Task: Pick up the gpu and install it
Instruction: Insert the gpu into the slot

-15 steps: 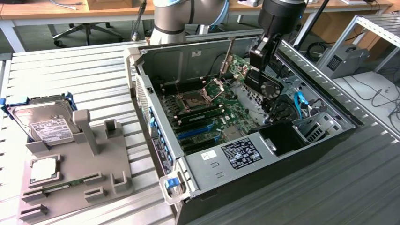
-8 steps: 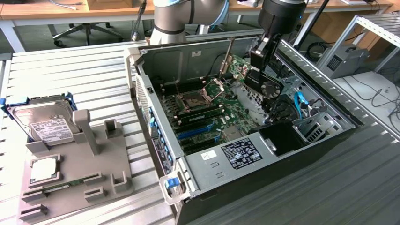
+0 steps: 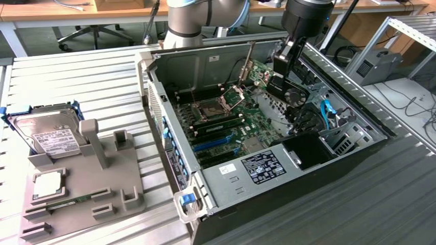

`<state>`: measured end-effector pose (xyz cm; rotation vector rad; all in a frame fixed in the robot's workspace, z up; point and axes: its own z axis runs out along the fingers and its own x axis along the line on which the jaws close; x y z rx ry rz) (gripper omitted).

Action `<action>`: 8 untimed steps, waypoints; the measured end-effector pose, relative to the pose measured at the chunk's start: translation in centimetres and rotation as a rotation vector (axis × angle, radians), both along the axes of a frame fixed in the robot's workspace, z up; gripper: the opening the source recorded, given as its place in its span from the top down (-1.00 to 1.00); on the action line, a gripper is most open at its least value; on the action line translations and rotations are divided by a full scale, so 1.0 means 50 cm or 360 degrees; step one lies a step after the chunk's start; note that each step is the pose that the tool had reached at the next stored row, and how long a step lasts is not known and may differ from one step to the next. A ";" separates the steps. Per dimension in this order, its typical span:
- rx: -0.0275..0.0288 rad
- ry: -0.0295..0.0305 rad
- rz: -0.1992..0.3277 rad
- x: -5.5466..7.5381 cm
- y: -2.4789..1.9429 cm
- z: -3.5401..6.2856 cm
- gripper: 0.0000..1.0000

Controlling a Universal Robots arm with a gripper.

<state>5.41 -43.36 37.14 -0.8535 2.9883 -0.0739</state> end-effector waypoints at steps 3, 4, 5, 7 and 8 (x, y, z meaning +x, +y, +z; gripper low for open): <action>-0.00001 0.00000 0.0019 0.000 0.0000 0.000 0.48; 0.00000 0.00000 0.0023 0.000 0.0000 0.000 0.48; 0.00001 -0.00001 0.0028 0.000 0.0000 0.000 0.48; 0.00000 0.00000 0.0037 0.000 0.0000 0.000 0.48; 0.00000 0.00000 0.0042 0.000 0.0000 0.000 0.48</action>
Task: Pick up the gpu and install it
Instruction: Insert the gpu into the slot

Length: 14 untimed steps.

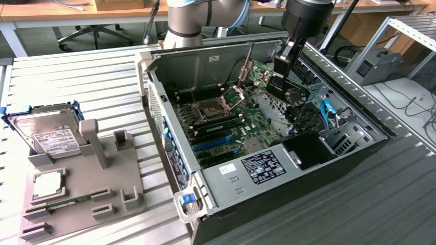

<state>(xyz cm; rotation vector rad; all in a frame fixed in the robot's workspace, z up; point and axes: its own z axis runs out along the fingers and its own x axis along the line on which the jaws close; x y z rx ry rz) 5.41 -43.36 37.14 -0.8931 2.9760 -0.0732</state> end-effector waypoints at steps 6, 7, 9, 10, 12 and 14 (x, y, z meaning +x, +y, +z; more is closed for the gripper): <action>0.00000 0.00000 0.0034 0.000 0.0000 0.000 0.48; 0.00000 0.00000 0.0040 0.000 0.0000 0.000 0.48; -0.00001 0.00000 0.0049 0.000 0.0000 0.000 0.48; 0.00000 -0.00001 0.0053 0.000 0.0000 0.000 0.48; 0.00000 -0.00001 0.0064 0.000 0.0000 0.000 0.48; 0.00000 0.00000 0.0073 0.000 0.0000 0.000 0.48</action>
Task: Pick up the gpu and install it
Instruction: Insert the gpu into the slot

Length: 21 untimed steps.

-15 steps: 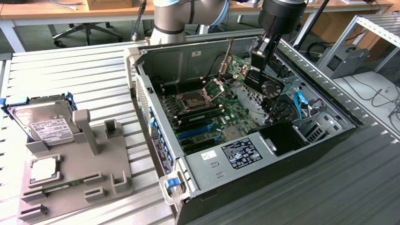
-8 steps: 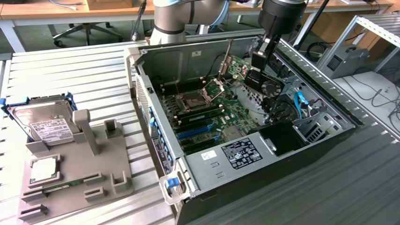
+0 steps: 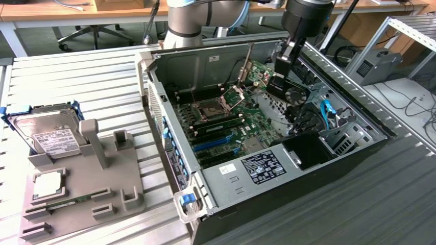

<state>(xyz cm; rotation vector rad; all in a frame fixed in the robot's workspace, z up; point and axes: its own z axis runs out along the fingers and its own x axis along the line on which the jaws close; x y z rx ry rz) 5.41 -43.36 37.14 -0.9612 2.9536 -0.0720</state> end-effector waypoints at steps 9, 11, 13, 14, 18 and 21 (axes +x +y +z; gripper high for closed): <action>0.00000 0.00000 0.0052 0.000 0.0000 0.000 0.48; 0.00000 0.00000 0.0061 0.000 0.0000 0.000 0.48; 0.00000 0.00000 0.0070 0.000 0.0000 0.000 0.48; 0.00001 0.00000 0.0075 0.000 0.0000 0.000 0.48; 0.00001 -0.00001 0.0114 0.000 0.0000 0.000 0.48; 0.00001 0.00000 0.0130 0.000 0.0000 0.000 0.48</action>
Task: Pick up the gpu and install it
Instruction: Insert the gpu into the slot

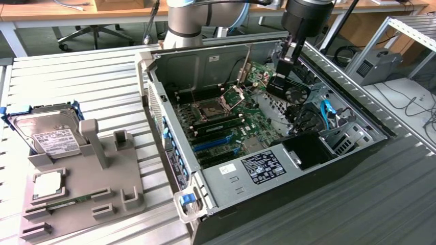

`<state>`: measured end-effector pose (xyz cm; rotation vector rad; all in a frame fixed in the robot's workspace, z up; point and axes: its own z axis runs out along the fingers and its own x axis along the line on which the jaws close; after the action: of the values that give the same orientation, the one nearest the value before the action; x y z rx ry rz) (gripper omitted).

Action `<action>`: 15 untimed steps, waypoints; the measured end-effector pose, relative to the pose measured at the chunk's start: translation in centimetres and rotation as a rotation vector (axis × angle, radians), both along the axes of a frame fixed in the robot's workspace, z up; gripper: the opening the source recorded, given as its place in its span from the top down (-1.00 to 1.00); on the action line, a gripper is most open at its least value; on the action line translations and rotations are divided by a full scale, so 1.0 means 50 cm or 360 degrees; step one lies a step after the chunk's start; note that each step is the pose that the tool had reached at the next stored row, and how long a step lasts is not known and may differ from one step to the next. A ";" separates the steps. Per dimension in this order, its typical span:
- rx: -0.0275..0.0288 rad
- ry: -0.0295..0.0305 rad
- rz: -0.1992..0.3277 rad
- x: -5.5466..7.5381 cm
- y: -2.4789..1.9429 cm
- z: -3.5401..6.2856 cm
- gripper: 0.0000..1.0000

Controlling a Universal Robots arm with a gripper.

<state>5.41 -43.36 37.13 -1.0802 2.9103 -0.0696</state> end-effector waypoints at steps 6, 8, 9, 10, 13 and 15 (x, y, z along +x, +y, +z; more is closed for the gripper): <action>-0.00001 0.00000 0.0034 0.000 0.0000 0.000 0.48; -0.00001 0.00000 0.0043 0.000 0.0000 0.000 0.48; -0.00001 0.00000 0.0048 0.000 0.0000 0.000 0.48; 0.00000 0.00000 0.0053 0.000 0.0000 0.000 0.48; 0.00000 0.00000 0.0067 0.000 0.0000 0.000 0.48; -0.00001 0.00000 0.0076 0.000 0.0000 0.000 0.48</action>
<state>5.41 -43.36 37.13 -1.1493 2.8825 -0.0683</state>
